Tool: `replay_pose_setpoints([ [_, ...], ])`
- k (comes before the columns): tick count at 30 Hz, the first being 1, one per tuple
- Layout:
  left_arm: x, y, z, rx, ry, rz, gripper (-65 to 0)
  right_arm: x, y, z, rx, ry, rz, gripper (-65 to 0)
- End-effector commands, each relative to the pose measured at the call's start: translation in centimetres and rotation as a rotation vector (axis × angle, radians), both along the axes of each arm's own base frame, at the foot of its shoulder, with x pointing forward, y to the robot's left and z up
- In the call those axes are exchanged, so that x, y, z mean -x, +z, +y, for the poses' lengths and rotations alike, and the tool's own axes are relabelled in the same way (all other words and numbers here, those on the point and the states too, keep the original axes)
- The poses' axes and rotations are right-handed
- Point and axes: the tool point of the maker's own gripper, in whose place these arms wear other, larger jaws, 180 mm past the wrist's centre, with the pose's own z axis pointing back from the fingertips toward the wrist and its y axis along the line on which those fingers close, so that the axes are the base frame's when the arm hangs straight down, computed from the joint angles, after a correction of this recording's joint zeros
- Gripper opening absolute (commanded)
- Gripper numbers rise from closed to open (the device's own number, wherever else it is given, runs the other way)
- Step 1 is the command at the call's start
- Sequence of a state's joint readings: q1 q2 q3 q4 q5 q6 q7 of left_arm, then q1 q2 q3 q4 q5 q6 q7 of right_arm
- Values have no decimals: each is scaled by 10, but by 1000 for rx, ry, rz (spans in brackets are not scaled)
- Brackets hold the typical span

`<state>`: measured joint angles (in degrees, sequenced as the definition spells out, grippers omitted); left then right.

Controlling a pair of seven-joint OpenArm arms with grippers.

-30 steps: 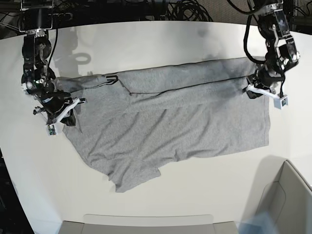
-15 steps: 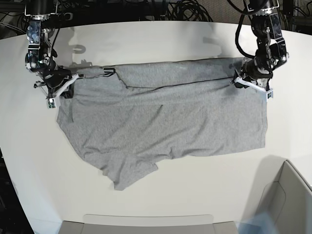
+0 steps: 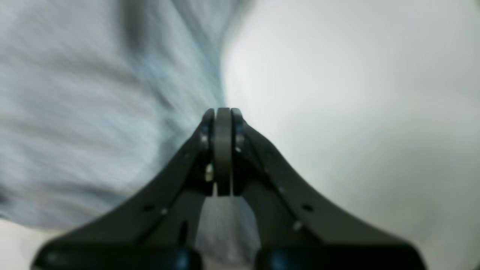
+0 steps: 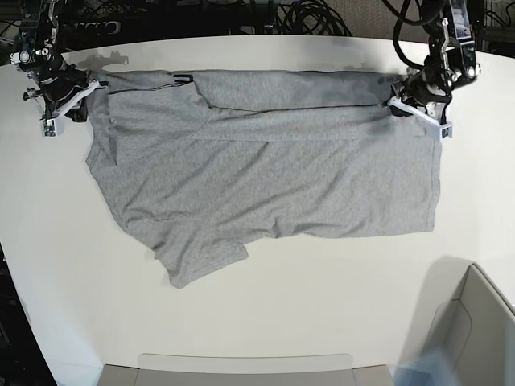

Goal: Fold the T-shirt properly
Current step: 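Move the right gripper down the shirt's side to the sleeve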

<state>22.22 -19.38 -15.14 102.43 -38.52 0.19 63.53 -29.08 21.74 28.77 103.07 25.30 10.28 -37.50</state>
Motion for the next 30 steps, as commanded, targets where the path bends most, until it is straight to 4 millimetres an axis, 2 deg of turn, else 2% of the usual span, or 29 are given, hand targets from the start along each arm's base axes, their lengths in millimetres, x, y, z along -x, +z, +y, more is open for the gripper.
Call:
replay_pose_setpoints([
  [1, -13, 21, 0, -26, -23, -67, -531, -21, 34, 1, 18, 15, -118, -650],
  [4, -24, 36, -6, -33, -41, -121, -531, -54, 75, 15, 21, 41, -261, -650],
  [6, -44, 47, -9, -29, -47, -172, -531, -77, 95, 17, 21, 51, -329, -650],
  [8, -62, 58, -10, -29, -47, -219, -531, -106, 104, 27, 4, 75, -345, -650],
  [10, -65, 60, -10, -28, -48, -226, -531, -134, 109, 29, 13, 101, -314, -650],
  [15, -81, 71, -12, -19, -57, -250, -531, -202, 88, 46, 65, 163, -206, -650],
  [17, -80, 70, -12, -18, -56, -250, -531, -222, 70, 54, 97, 180, -174, -650],
  [19, -80, 70, -12, -18, -56, -250, -531, -240, 50, 50, 115, 153, -143, -650],
  [22, -80, 71, -12, -19, -57, -251, -531, -249, 12, 46, 106, 118, -85, -650],
  [24, -80, 71, -11, -20, -52, -252, -531, -245, -12, 45, 81, 101, -43, -650],
  [26, -80, 71, -11, -20, -54, -252, -531, -238, -23, 44, 79, 97, -2, -650],
  [28, -80, 70, -13, -16, -55, -251, -531, -216, -36, 42, 97, 104, 72, -650],
  [30, -80, 70, -12, -17, -54, -249, -531, -195, -40, 46, 119, 126, 124, -650],
])
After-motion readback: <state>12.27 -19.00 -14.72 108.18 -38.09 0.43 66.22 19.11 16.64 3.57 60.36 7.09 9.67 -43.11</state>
